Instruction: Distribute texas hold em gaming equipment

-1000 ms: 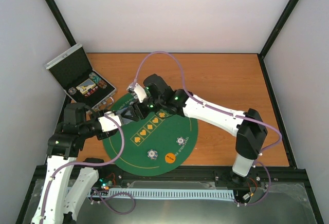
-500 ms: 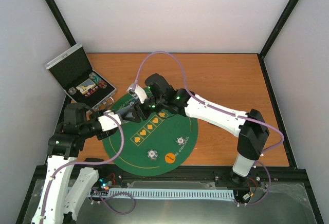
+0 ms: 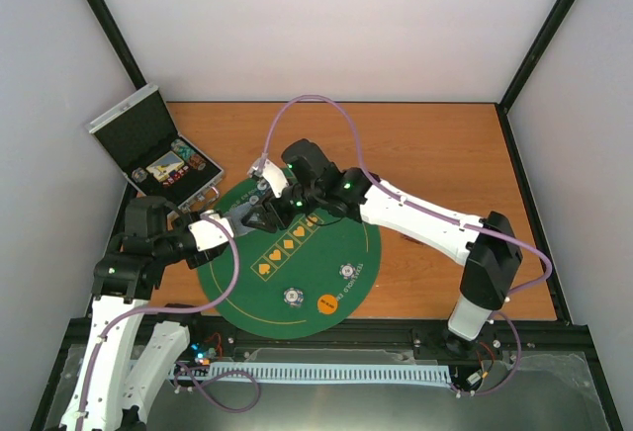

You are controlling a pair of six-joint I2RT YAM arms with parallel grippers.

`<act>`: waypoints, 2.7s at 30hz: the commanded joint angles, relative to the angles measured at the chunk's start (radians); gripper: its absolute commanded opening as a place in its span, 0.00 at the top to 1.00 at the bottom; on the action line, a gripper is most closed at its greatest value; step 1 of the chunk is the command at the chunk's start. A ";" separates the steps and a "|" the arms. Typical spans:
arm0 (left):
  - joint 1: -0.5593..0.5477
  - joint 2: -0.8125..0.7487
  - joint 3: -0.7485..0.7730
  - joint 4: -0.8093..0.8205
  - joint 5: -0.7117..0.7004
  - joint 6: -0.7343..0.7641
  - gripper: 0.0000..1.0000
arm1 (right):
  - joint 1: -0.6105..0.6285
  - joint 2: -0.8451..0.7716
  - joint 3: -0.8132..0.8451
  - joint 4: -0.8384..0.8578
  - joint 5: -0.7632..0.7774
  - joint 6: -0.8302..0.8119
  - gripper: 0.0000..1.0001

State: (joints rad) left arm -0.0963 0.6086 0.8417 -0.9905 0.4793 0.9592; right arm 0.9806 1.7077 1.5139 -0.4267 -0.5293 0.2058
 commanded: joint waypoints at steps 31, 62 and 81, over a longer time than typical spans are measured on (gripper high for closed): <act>0.000 0.011 -0.013 0.016 -0.013 -0.052 0.58 | -0.032 -0.075 0.065 -0.108 0.009 -0.066 0.97; 0.110 -0.145 -0.219 0.218 -0.108 -0.366 0.54 | -0.283 -0.265 -0.270 -0.081 0.035 -0.012 0.97; 0.167 -0.173 -0.220 0.210 -0.078 -0.344 0.52 | -0.281 -0.267 -0.416 -0.173 -0.017 -0.040 0.97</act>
State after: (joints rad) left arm 0.0601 0.4477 0.6155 -0.8078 0.3843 0.6155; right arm 0.7002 1.4406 1.1225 -0.5724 -0.5243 0.1646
